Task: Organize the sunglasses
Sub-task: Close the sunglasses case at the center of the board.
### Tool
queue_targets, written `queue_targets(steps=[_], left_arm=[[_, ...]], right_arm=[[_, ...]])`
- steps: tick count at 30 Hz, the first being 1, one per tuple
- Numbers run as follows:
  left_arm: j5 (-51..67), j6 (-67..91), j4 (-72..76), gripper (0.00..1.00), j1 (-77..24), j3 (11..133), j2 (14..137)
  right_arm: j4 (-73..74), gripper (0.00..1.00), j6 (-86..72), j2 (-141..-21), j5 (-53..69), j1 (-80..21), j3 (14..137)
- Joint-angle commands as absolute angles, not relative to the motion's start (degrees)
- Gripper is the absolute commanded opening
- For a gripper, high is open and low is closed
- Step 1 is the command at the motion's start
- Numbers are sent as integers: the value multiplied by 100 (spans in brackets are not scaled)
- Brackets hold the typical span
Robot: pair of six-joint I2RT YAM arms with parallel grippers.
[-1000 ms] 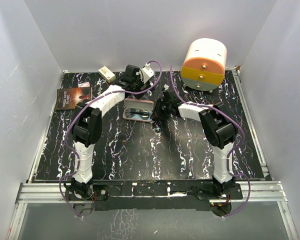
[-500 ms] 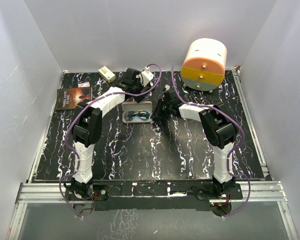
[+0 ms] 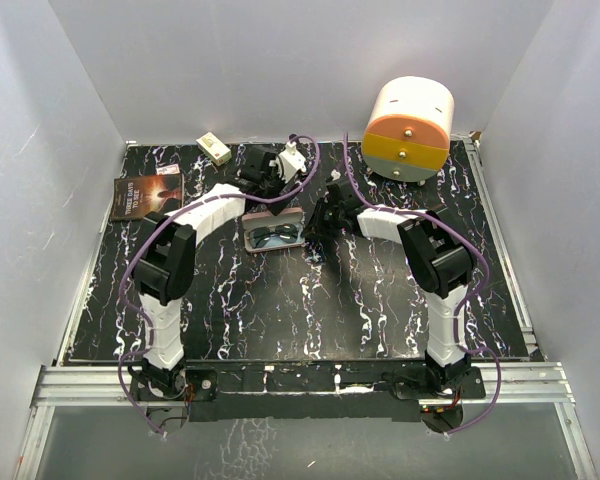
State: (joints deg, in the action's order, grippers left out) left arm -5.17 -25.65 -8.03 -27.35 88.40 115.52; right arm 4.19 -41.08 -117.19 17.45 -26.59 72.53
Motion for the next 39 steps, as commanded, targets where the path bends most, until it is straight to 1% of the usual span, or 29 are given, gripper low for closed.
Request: queue_targets(steps=[1, 15, 21, 25, 30, 31, 34, 37, 39], left_arm=[[-323, -2491, -1004, 97, -2952, 8411, 10996], [-43, -2157, -1132, 97, -3240, 7741, 10873], [0, -2127, -1204, 97, -3322, 7668, 10889], [20, -2070, -1226, 97, -3358, 7642, 10871], [384, -1940, -1198, 97, -3428, 7771, 10754], [428, -1920, -1222, 97, -3465, 7833, 10780], [476, -1895, -1387, 97, -3538, 8092, 10966], [525, -1856, -1483, 97, -3580, 8167, 11095], [540, -1832, -1465, 97, -3594, 8114, 11096]], right_arm=[[469, 8, -4258, -11682, 1364, -2689, 7173], [516, 8, -4573, -11657, 1228, -2704, 6927], [213, 8, -4596, -11727, 1657, -2692, 6843], [-220, 8, -4616, -11762, 2263, -2614, 6688], [-443, 8, -4483, -11858, 2658, -2559, 6639], [-576, 10, -4482, -11883, 2811, -2539, 6594], [-1250, 24, -4648, -11970, 3405, -2433, 6377], [-1791, 31, -4801, -12077, 3897, -2377, 6190], [-1931, 32, -4800, -12118, 3998, -2329, 6090]])
